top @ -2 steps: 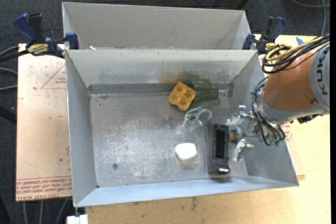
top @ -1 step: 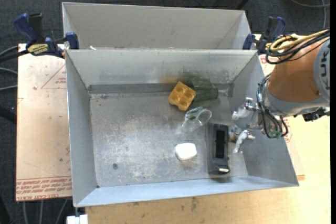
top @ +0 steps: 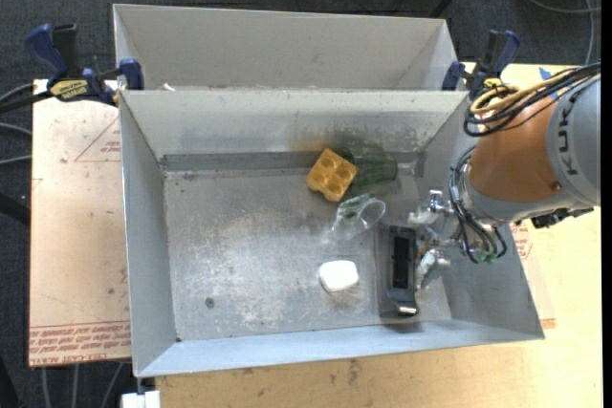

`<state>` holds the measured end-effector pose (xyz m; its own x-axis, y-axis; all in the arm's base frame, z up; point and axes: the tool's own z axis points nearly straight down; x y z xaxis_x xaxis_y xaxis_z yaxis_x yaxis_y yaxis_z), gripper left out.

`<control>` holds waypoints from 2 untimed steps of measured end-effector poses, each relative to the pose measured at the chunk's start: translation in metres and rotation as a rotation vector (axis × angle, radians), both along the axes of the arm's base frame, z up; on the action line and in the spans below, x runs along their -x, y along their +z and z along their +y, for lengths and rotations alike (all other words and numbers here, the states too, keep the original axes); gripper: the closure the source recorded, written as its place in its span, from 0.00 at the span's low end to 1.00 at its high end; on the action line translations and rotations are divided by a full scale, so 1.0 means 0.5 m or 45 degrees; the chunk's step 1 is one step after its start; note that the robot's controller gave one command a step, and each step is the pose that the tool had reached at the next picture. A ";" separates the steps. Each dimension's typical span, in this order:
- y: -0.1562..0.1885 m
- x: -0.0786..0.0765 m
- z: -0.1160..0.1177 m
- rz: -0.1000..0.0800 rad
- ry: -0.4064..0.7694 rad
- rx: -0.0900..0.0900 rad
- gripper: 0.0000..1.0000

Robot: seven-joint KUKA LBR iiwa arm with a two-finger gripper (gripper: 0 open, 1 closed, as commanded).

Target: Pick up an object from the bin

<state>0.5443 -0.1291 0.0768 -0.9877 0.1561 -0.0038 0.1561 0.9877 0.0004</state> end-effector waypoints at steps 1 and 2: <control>-0.024 -0.015 -0.006 0.007 -0.072 -0.004 1.00; -0.023 -0.014 -0.006 0.007 -0.085 -0.003 1.00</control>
Offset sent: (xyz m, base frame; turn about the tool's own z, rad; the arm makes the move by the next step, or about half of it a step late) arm 0.0000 0.0000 0.0000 0.0000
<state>0.5513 -0.1321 0.0653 -0.9751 0.2217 0.0022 0.2217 0.9751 0.0018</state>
